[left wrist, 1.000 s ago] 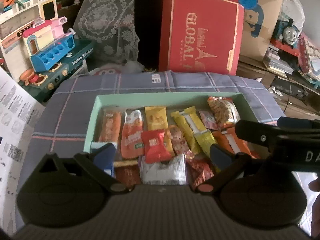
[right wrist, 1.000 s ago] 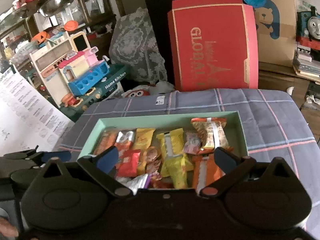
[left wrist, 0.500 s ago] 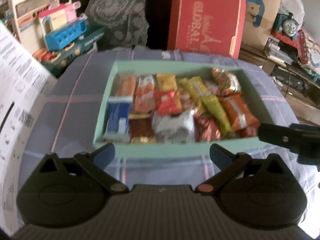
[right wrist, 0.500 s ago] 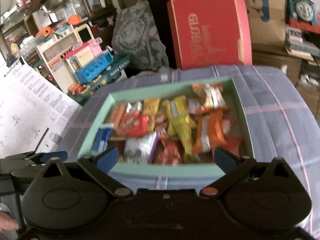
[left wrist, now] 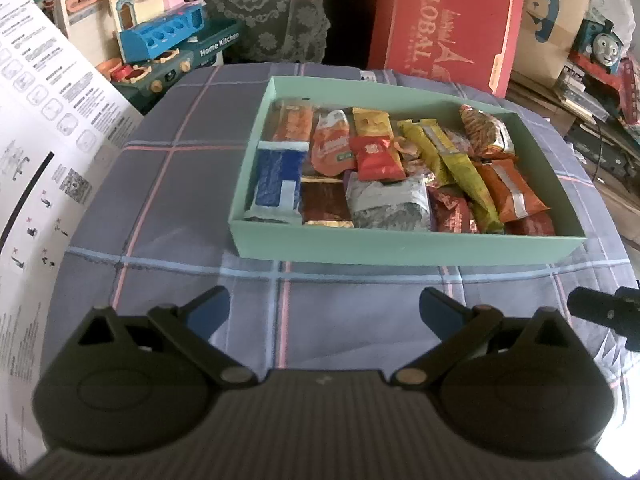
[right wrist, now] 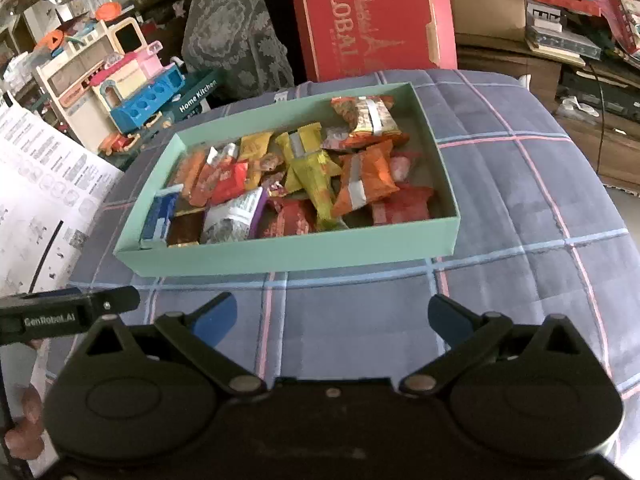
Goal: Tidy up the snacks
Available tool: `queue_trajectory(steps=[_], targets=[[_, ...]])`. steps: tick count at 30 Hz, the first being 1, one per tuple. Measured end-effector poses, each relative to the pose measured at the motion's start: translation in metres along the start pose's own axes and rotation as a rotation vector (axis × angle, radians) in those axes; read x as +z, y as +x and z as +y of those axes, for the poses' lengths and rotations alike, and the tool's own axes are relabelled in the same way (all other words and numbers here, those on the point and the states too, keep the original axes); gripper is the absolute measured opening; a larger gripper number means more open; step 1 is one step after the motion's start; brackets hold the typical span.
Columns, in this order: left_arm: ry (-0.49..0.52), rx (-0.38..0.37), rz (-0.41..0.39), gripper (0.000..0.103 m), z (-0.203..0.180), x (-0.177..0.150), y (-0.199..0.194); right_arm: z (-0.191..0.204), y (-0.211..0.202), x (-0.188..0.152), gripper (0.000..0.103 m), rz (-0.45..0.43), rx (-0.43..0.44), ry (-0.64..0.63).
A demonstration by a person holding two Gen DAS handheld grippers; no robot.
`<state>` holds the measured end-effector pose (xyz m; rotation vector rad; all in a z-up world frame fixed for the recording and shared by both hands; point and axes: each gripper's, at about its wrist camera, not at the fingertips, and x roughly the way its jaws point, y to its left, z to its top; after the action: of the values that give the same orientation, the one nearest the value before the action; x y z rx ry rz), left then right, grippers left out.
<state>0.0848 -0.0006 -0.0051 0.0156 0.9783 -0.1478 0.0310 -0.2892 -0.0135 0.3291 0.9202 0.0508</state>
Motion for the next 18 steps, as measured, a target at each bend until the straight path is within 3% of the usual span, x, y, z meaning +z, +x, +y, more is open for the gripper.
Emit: queue_trajectory(steps=[18], targets=[[-0.009,0.029,0.024,0.103,0.0062,-0.0042,0.0082,0.0084,0.0093,0.0007,0.103,0.038,0.003,-0.038]])
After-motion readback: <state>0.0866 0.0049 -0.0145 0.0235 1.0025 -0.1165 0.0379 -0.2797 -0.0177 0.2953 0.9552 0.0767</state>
